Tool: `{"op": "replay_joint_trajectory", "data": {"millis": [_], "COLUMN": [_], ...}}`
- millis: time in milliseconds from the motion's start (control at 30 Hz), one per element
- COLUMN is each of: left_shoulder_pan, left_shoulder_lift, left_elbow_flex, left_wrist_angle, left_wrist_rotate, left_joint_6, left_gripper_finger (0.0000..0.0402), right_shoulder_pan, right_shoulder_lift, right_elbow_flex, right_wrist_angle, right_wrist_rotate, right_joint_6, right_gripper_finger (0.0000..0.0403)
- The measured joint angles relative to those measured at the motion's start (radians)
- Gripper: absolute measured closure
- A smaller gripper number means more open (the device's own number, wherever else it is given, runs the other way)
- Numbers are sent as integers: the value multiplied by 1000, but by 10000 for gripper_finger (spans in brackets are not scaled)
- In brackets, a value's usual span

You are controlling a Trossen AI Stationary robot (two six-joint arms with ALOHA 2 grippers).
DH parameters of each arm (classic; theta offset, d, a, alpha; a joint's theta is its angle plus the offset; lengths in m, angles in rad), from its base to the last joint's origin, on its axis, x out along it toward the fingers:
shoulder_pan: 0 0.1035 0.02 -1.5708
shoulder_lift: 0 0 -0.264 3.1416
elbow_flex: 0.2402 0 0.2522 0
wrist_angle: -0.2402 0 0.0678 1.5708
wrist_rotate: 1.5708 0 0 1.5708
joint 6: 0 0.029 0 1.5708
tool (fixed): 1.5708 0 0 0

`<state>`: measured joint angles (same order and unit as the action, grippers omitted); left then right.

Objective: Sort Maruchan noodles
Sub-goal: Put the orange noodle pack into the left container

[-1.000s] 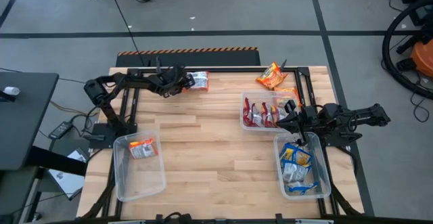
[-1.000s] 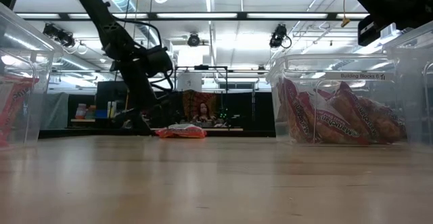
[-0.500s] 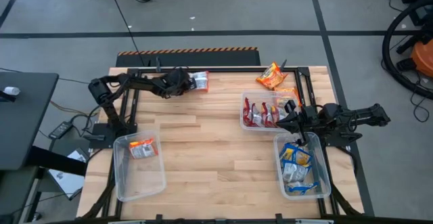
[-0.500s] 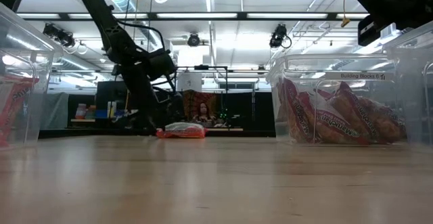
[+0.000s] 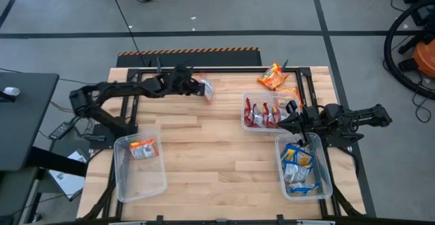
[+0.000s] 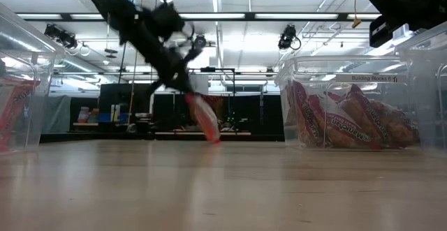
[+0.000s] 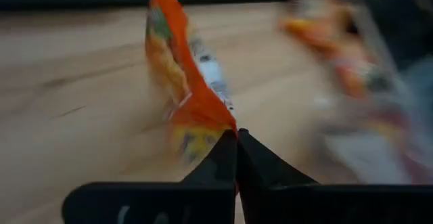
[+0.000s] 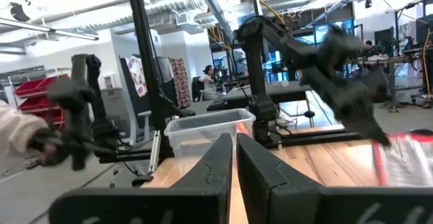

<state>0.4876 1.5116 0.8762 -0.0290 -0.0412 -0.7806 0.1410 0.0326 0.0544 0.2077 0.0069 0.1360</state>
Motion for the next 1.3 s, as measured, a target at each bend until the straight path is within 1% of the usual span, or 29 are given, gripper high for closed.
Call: {"op": "replay_joint_trajectory", "data": {"millis": [100, 267, 400, 567, 700, 800, 900, 967, 1067, 1167, 1233, 1300], "left_shoulder_pan": [-58, -169, -248, -339, -450, -570, -704, -798, -922, -1015, -1062, -1095], "left_shoulder_lift": [-90, -237, -344, -458, -542, -607, -668, -704, -739, -763, -772, -780], "left_elbow_flex": [53, 147, 233, 348, 407, 420, 420, 420, 420, 421, 413, 386], "left_wrist_angle": [-56, -233, -410, -601, -761, -924, -1056, -1103, -1108, -1177, -1265, -1306], "left_wrist_rotate": [45, 127, 199, 254, 313, 314, 268, 246, 221, 185, 149, 117], "left_joint_6": [95, 217, 237, 240, 195, 126, 47, 7, -20, -25, -36, -37], "left_gripper_finger": [399, 400, 400, 401, 401, 401, 401, 401, 401, 401, 401, 401], "right_shoulder_pan": [0, 0, 0, 0, 0, 0, 0, 0, 0, 0, 0, 0], "right_shoulder_lift": [0, 0, 0, 0, 0, 0, 0, 0, 0, 0, 0, 0], "right_elbow_flex": [0, 0, 0, 0, 0, 0, 0, 0, 0, 0, 0, 0], "right_wrist_angle": [0, 0, 0, 0, 0, 0, 0, 0, 0, 0, 0, 0], "right_wrist_rotate": [0, 0, 0, 0, 0, 0, 0, 0, 0, 0, 0, 0], "right_joint_6": [0, 0, 0, 0, 0, 0, 0, 0, 0, 0, 0, 0], "right_gripper_finger": [374, 374, 374, 374, 374, 374, 374, 374, 374, 374, 374, 374]}}
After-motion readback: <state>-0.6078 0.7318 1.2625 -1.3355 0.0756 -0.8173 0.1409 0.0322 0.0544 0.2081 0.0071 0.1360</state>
